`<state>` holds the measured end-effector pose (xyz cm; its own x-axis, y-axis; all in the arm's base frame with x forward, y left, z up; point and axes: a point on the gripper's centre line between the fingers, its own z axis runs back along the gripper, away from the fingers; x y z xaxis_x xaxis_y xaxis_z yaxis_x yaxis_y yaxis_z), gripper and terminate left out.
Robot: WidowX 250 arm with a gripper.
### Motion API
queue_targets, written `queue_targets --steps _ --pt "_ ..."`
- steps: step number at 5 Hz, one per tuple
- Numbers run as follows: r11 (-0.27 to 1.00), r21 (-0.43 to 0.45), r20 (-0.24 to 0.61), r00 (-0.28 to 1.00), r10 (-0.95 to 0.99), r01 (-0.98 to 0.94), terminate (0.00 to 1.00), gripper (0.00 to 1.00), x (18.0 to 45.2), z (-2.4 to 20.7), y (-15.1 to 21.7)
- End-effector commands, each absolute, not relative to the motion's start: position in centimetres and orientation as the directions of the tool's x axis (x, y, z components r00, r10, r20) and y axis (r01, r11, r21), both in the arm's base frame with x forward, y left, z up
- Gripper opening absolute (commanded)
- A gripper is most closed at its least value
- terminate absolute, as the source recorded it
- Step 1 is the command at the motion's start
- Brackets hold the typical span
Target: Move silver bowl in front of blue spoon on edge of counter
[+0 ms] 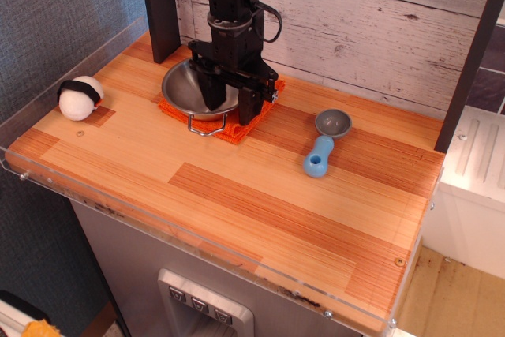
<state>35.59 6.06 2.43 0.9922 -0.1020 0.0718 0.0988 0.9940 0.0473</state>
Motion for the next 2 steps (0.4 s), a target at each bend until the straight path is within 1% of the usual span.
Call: queue_targets --steps 1,2 --pt "0.993 0.065 0.131 0.985 -0.11 0.102 0.0 0.0 35.9 4.7 6.3" --pt "0.994 0.066 0.16 0.982 -0.099 0.09 0.0 0.0 35.5 6.3 7.1"
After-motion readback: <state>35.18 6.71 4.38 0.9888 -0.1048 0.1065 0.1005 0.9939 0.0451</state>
